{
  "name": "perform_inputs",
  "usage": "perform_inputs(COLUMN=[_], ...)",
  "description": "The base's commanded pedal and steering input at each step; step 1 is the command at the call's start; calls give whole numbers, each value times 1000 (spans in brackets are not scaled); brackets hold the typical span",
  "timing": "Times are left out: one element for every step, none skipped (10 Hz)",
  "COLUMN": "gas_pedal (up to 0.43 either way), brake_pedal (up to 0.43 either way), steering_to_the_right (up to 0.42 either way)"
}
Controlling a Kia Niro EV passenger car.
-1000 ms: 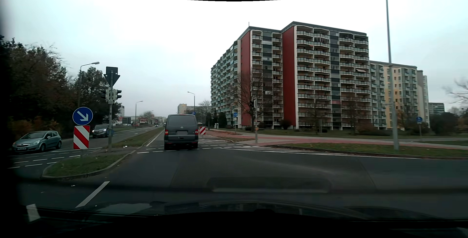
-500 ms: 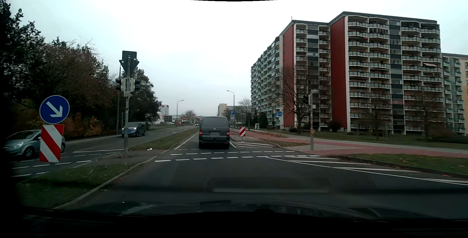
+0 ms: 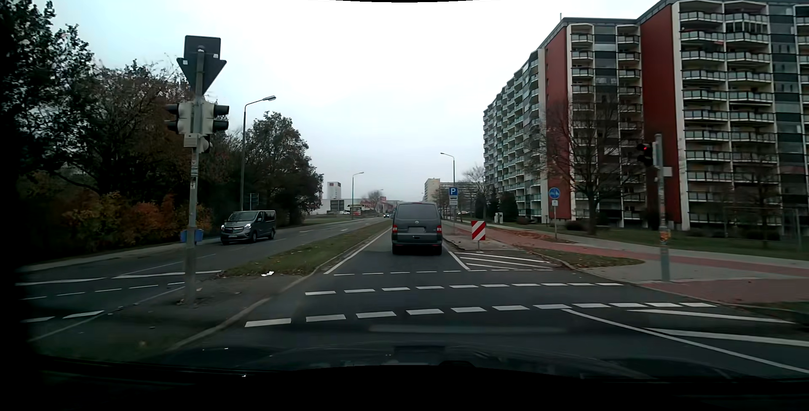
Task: Follow the waypoints while adhering to traffic rules and regulations
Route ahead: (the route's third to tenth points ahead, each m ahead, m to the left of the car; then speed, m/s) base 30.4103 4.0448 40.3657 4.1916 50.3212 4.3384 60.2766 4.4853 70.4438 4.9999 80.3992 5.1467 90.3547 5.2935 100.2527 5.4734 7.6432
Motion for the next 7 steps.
perform_inputs(gas_pedal=[209, 209, 209, 220, 220, 220, 220], brake_pedal=[0, 0, 0, 0, 0, 0, 0], steering_to_the_right=[-81, -64, -48, -32, -21, -8, 1])
